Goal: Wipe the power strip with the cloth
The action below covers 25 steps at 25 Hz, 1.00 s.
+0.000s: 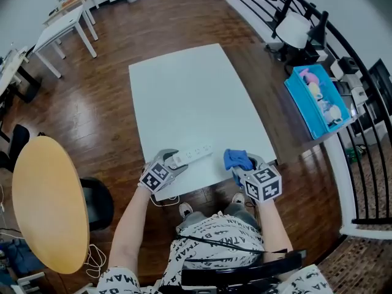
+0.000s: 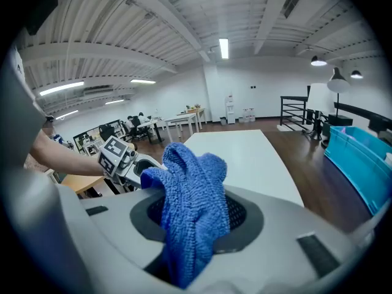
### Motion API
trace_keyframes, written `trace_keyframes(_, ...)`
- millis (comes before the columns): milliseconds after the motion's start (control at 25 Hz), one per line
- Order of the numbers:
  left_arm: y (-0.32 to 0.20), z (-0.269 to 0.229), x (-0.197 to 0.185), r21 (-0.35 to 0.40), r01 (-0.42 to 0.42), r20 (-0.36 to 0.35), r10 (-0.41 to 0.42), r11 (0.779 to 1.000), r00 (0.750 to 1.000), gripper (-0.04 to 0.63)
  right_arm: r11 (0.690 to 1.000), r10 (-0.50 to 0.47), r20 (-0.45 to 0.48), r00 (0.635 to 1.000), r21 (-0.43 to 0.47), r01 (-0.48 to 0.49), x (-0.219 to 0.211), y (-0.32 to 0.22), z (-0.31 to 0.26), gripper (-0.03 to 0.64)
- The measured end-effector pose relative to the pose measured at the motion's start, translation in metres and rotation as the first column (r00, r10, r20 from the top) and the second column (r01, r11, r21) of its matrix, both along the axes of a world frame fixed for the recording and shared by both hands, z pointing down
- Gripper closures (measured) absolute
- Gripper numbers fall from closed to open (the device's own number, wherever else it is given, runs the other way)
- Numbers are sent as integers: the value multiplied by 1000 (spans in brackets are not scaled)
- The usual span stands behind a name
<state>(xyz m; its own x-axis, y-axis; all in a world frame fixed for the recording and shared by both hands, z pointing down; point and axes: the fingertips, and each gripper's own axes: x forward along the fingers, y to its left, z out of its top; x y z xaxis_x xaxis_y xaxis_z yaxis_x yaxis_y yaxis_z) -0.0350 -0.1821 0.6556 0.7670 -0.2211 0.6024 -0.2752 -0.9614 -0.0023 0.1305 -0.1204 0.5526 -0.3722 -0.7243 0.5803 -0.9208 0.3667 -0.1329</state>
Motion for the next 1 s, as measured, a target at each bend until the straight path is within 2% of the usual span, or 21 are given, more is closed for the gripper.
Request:
trace_keyframes(320,-13,20,12,-18,-82,57,83,996,995,316,997,77,-4,997,-4,-77,16,-1,2,474)
trace_keyframes(480,-17,44,7,-35,-129,149,133,991,980,316,995,96,4,995,-18,-96,15,1,3,474)
trace_keyframes(680,-20,60,6,-56,-143,196,152,988,969,316,993,110,2,994,-37,-109,16,6,8,474)
trace_keyframes(1000,-25,85,5,-40,-185,327,187,982,926,314,991,123,12,992,-45,-122,20,8,14,474)
